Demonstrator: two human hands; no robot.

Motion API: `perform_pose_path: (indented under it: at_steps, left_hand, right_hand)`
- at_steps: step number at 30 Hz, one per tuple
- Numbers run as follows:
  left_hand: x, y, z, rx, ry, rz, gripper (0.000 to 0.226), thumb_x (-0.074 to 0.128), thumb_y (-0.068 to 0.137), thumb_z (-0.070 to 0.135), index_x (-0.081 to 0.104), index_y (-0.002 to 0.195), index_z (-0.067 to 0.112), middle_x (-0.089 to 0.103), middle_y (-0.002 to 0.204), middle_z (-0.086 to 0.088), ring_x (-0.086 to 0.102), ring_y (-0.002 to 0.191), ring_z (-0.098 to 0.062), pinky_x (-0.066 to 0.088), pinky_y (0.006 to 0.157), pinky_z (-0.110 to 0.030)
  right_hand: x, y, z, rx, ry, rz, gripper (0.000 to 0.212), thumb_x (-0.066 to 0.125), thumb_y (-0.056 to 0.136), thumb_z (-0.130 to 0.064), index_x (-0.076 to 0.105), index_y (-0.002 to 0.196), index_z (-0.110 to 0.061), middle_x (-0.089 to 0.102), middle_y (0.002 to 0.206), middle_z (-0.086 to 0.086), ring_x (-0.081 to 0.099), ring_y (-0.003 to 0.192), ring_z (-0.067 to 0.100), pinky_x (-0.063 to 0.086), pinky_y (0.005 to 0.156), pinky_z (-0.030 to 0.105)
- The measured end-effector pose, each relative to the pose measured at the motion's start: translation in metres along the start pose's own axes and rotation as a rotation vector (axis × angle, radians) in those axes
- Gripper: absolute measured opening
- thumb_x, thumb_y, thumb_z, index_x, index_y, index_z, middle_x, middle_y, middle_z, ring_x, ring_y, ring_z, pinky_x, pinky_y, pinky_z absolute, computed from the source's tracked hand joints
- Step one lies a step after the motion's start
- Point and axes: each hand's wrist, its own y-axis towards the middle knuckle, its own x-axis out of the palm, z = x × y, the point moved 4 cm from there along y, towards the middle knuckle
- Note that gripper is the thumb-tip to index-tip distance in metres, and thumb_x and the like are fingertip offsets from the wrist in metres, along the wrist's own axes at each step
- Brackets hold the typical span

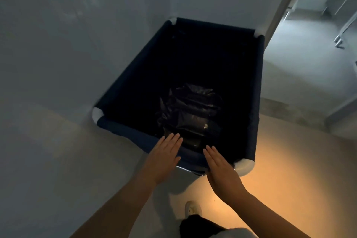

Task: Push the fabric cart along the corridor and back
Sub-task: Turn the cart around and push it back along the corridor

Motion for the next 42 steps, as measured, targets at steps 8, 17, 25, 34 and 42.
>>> perform_pose_path:
  at_steps: [8, 17, 25, 34, 42]
  left_hand:
    - [0.026, -0.002, -0.054, -0.004, 0.022, -0.118, 0.061, 0.057, 0.091, 0.032, 0.032, 0.142, 0.009, 0.038, 0.146, -0.008, 0.037, 0.133, -0.025, 0.026, 0.109, -0.04]
    - [0.034, -0.003, -0.099, 0.158, -0.057, -0.093, 0.072, 0.056, 0.08, -0.002, 0.025, 0.144, 0.008, 0.034, 0.149, -0.009, 0.031, 0.136, -0.027, 0.016, 0.112, -0.04]
    - [0.026, -0.001, -0.106, 0.283, -0.089, -0.022, 0.071, 0.057, 0.079, -0.003, 0.028, 0.143, 0.009, 0.036, 0.147, -0.009, 0.034, 0.134, -0.026, 0.018, 0.112, -0.043]
    - [0.033, 0.002, -0.116, 0.335, -0.032, -0.044, 0.074, 0.056, 0.08, 0.001, 0.023, 0.146, 0.013, 0.034, 0.149, -0.009, 0.033, 0.135, -0.025, 0.016, 0.114, -0.042]
    - [0.027, 0.002, -0.112, 0.31, -0.07, -0.032, 0.085, 0.079, 0.055, 0.001, 0.048, 0.133, 0.01, 0.057, 0.13, -0.011, 0.056, 0.116, -0.025, 0.041, 0.099, -0.045]
  right_hand:
    - [0.033, 0.037, -0.021, 0.075, -0.118, -0.1, 0.081, 0.047, 0.09, 0.002, -0.006, 0.147, -0.018, -0.017, 0.151, -0.006, -0.022, 0.133, 0.009, -0.004, 0.108, 0.024]
    - [0.05, 0.037, -0.038, 0.192, -0.166, -0.086, 0.087, 0.043, 0.084, 0.011, -0.013, 0.142, -0.02, -0.018, 0.15, -0.003, -0.028, 0.133, 0.014, -0.021, 0.106, 0.027]
    - [0.051, 0.036, -0.033, 0.182, -0.136, -0.099, 0.087, 0.045, 0.086, 0.012, -0.009, 0.143, -0.026, -0.009, 0.153, -0.007, -0.016, 0.139, 0.011, -0.009, 0.112, 0.029]
    - [0.051, 0.036, -0.04, 0.181, -0.154, -0.068, 0.089, 0.052, 0.08, 0.017, 0.005, 0.145, -0.021, 0.005, 0.154, -0.001, -0.004, 0.141, 0.019, 0.001, 0.113, 0.036]
    - [0.051, 0.036, -0.036, 0.138, -0.121, -0.1, 0.087, 0.046, 0.084, 0.014, -0.005, 0.144, -0.024, -0.01, 0.152, -0.006, -0.018, 0.138, 0.011, -0.013, 0.11, 0.029]
